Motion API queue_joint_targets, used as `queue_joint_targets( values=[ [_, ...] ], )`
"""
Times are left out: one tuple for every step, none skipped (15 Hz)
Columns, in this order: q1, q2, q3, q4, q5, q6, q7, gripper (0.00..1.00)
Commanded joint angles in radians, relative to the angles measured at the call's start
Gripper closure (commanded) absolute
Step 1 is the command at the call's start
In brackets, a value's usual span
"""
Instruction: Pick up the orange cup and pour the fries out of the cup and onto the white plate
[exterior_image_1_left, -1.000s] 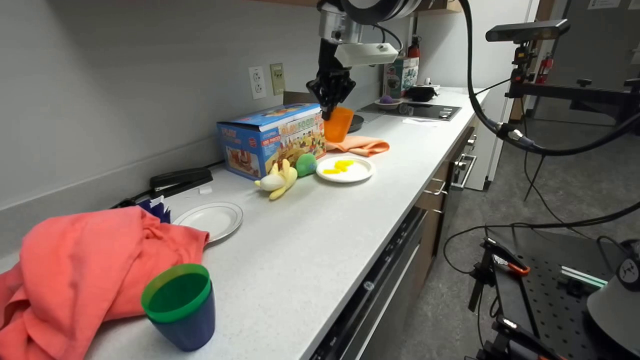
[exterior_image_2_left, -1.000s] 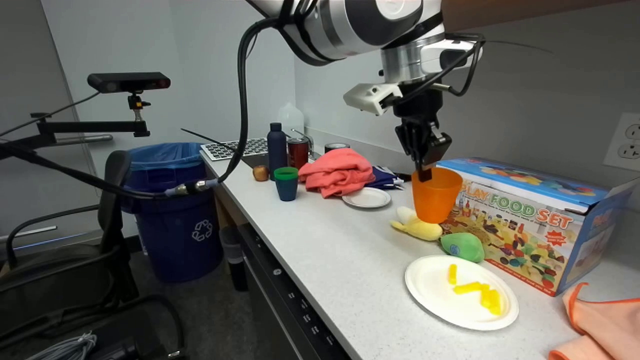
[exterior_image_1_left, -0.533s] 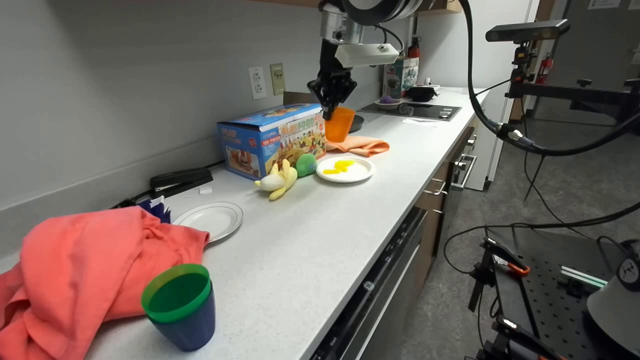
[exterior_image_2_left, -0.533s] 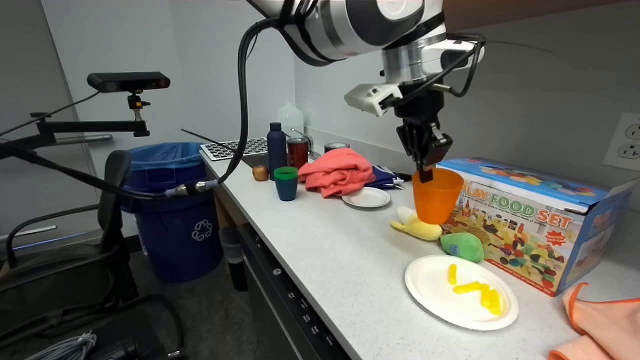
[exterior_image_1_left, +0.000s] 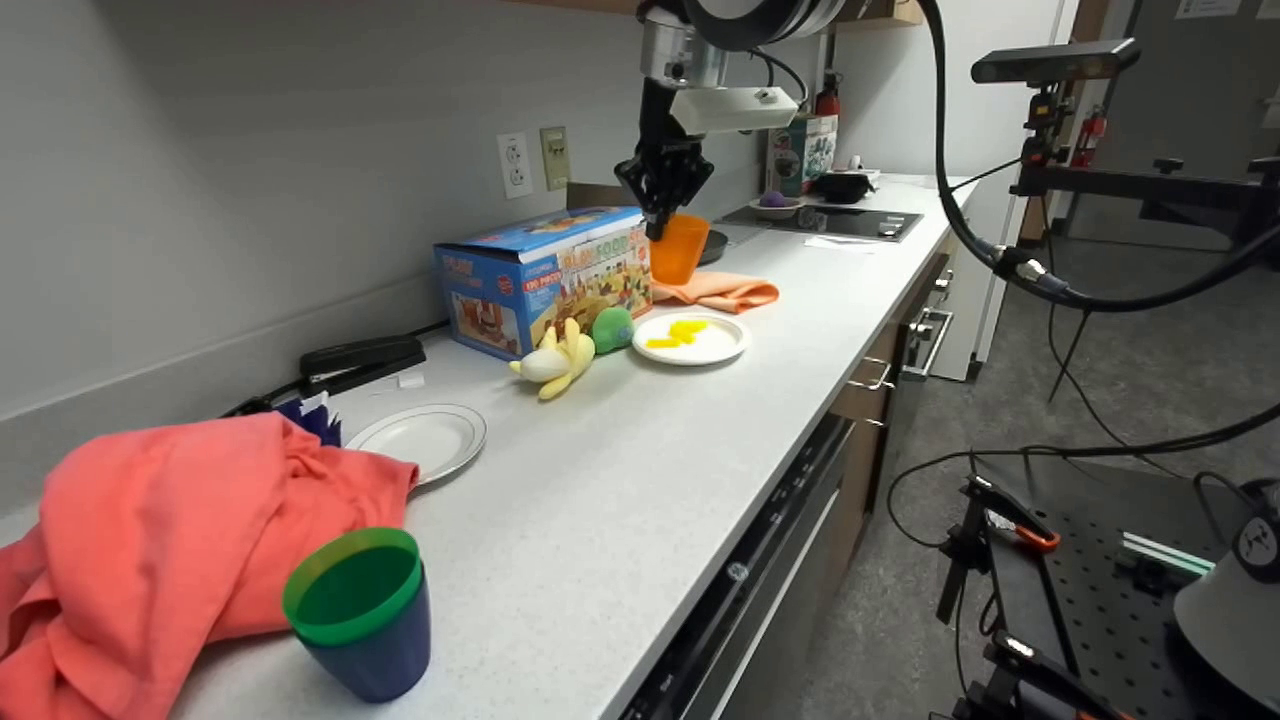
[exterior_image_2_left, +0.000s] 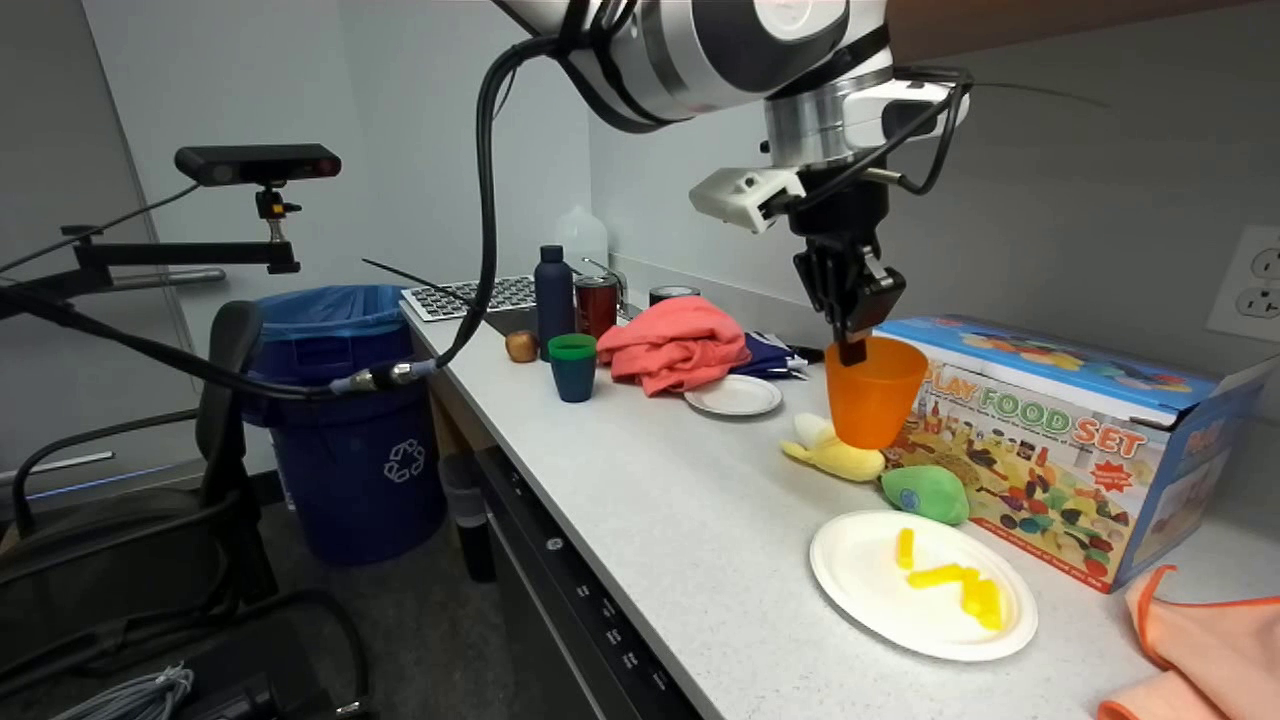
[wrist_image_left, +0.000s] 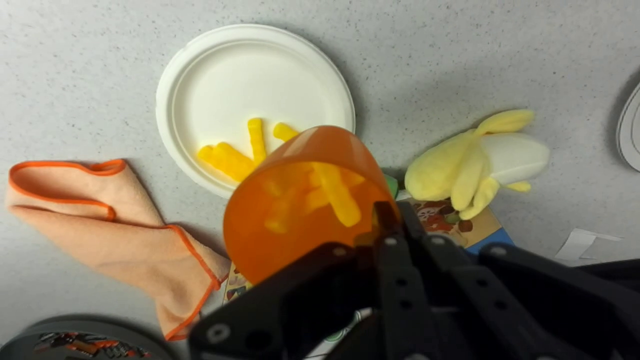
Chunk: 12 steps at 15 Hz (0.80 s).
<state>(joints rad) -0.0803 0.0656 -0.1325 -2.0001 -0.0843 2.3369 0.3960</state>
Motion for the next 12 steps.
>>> queue_joint_targets(
  values=[
    [-0.005,0.0,0.004,0.002,0.001,-0.003,-0.002,0.96],
    [-0.005,0.0,0.004,0.002,0.001,-0.003,-0.002,0.96],
    [-0.005,0.0,0.004,0.002,0.001,-0.003,-0.002,0.96],
    [-0.005,0.0,0.004,0.002,0.001,-0.003,-0.002,0.96],
    [-0.005,0.0,0.004,0.002,0.001,-0.003,-0.002,0.96],
    [-0.005,0.0,0.004,0.002,0.001,-0.003,-0.002,0.96],
    [-0.005,0.0,0.004,0.002,0.001,-0.003,-0.002,0.96],
    [-0.005,0.0,0.004,0.002,0.001,-0.003,-0.002,0.96],
    [-0.005,0.0,0.004,0.002,0.001,-0.003,-0.002,0.96],
    [-0.005,0.0,0.004,0.002,0.001,-0.003,-0.002,0.96],
    [-0.005,0.0,0.004,0.002,0.001,-0.003,-0.002,0.96],
    [-0.008,0.004,0.005,0.007,0.026,-0.011,-0.017,0.99]
  ],
)
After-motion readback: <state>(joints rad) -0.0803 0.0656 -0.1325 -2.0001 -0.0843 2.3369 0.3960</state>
